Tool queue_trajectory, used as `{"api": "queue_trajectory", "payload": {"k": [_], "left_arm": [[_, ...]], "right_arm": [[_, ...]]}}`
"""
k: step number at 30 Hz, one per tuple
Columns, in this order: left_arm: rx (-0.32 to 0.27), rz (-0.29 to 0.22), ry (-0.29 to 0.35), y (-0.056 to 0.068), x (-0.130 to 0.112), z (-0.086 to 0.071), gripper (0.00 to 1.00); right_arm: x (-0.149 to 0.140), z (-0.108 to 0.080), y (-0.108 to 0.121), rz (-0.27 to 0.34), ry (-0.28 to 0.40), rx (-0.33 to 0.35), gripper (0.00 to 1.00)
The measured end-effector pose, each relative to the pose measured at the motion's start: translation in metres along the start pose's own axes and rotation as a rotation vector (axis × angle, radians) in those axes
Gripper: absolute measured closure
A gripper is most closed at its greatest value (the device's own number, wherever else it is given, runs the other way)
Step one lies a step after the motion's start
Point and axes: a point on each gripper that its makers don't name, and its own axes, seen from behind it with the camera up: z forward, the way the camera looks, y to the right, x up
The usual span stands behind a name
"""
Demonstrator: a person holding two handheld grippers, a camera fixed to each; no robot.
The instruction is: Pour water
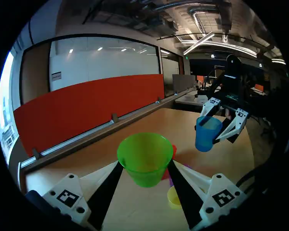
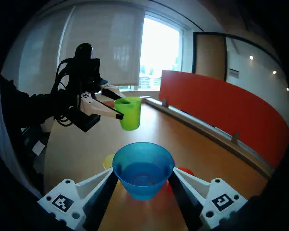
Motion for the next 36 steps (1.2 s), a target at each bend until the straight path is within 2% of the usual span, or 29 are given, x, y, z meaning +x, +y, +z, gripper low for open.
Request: {"api": "queue_trajectory", "payload": {"k": [24, 36], "left_arm": [[0.014, -0.021, 0.075, 0.007, 0.017, -0.01, 0.16], [0.015, -0.042, 0.1, 0.008, 0.02, -0.012, 0.16]], "right_arm": [[0.013, -0.008, -0.003, 0.016, 0.048, -0.007, 0.12], [0.027, -0.005, -0.005, 0.035, 0.127, -0.018, 0.12]]}}
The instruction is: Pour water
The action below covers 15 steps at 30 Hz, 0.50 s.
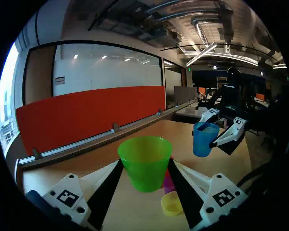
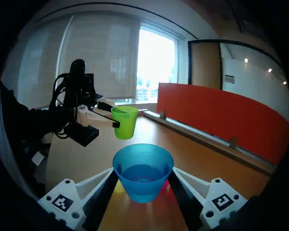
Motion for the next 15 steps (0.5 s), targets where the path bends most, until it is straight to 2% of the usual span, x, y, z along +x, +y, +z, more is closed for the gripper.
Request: {"api": "queue_trajectory", "payload": {"k": [6, 15], "left_arm": [[0.005, -0.009, 0.009, -0.001, 0.0, -0.002, 0.16], [0.003, -0.014, 0.049, 0.004, 0.009, -0.003, 0.16]], "right_arm": [[0.007, 0.001, 0.004, 0.016, 0.041, -0.007, 0.12], [0.013, 0.003, 0.004, 0.038, 0.083, -0.009, 0.12]]}}
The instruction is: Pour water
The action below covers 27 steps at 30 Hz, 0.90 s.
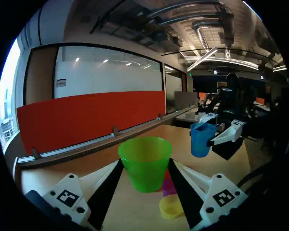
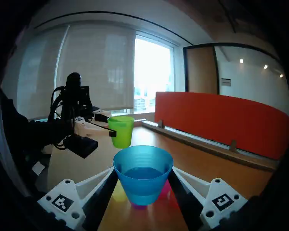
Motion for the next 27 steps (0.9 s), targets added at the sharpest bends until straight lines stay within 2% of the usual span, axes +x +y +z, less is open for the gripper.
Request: {"api": "queue_trajectory", "payload": {"k": [8, 27], "left_arm": [[-0.002, 0.001, 0.013, 0.002, 0.004, -0.002, 0.16], [-0.013, -0.006, 0.007, 0.004, -0.005, -0.005, 0.17]], "right_arm": [[0.003, -0.001, 0.0, -0.009, 0.004, -0.001, 0.11], [0.012, 0.002, -0.002, -0.029, 0.005, 0.01, 0.12]]}}
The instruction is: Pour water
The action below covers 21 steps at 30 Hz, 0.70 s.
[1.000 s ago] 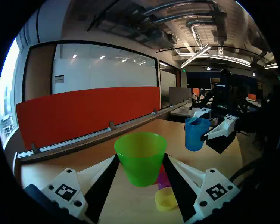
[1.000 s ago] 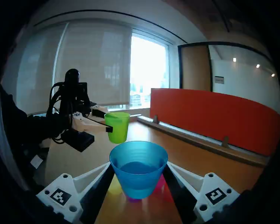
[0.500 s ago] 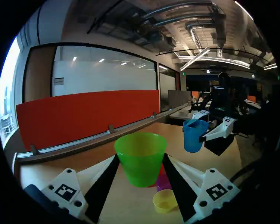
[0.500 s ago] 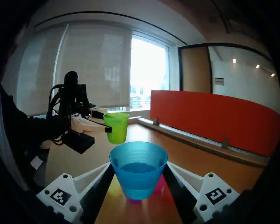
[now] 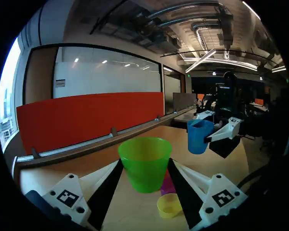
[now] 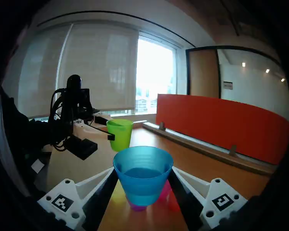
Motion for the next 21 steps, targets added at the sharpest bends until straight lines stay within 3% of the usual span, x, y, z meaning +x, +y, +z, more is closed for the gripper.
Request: {"api": "queue_trajectory", "payload": {"k": [21], "left_arm": [[-0.007, -0.033, -0.013, 0.007, -0.022, -0.006, 0.17]], "right_arm": [[0.028, 0.001, 0.0, -0.068, -0.003, 0.02, 0.12]]}}
